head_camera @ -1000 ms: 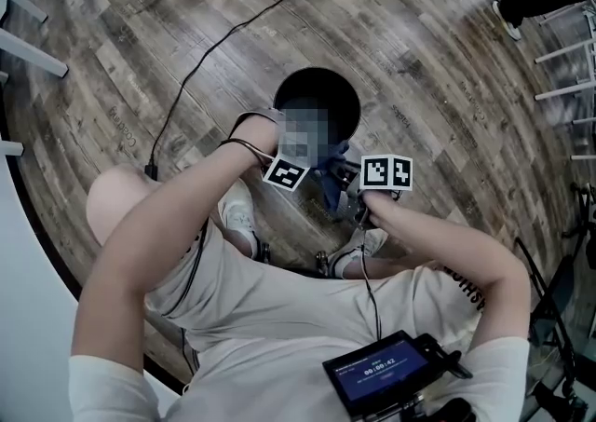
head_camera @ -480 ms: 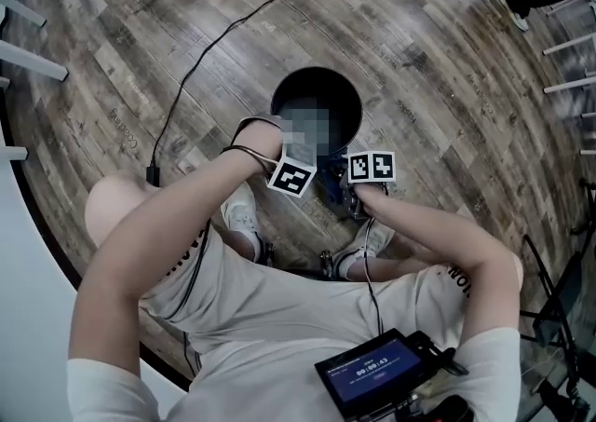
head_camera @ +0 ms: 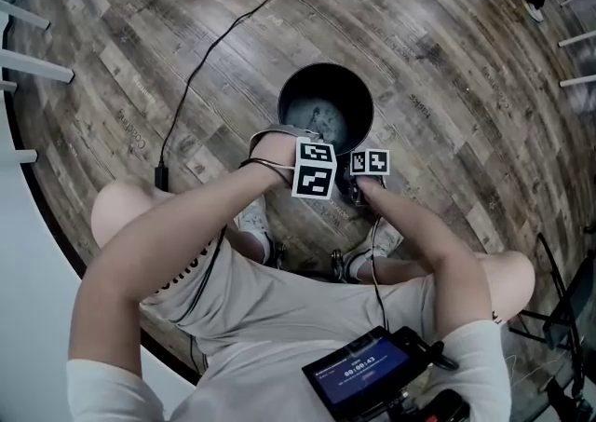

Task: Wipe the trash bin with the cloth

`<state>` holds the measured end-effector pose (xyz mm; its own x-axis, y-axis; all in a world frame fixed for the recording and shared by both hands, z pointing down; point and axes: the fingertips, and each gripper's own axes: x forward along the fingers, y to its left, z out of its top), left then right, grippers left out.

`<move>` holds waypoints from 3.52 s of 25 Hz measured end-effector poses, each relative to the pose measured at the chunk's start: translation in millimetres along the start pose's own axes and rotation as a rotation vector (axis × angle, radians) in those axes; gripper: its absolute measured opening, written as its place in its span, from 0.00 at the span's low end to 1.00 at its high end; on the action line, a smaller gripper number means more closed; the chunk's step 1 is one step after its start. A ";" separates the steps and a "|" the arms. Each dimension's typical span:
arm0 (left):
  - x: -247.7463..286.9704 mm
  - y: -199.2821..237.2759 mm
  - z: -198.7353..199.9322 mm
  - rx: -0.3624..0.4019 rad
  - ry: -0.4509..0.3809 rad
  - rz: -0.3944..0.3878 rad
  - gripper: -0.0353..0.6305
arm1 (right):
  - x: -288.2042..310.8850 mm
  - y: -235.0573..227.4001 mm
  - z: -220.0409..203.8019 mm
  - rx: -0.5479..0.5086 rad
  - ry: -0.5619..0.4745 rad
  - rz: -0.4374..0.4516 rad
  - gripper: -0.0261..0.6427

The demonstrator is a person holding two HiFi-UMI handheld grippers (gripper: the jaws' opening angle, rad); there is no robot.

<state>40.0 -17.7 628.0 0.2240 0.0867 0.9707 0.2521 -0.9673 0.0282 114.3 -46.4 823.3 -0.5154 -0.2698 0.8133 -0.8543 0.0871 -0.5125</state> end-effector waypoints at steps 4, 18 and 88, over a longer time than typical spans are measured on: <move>0.6 0.8 2.4 0.002 -0.009 0.008 0.08 | -6.7 0.5 -2.5 0.049 0.058 -0.001 0.13; -15.7 8.7 -59.1 0.348 0.131 0.082 0.32 | -171.8 126.1 12.1 -0.037 -0.017 0.126 0.13; -297.7 86.9 40.7 -0.376 -0.831 0.531 0.32 | -440.8 203.8 243.7 -0.404 -0.891 0.076 0.13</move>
<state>33.5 -117.9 331.8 0.8304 -0.3712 0.4155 -0.3439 -0.9282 -0.1419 183.9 -143.4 293.2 -0.4723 -0.8604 0.1914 -0.8652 0.4111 -0.2871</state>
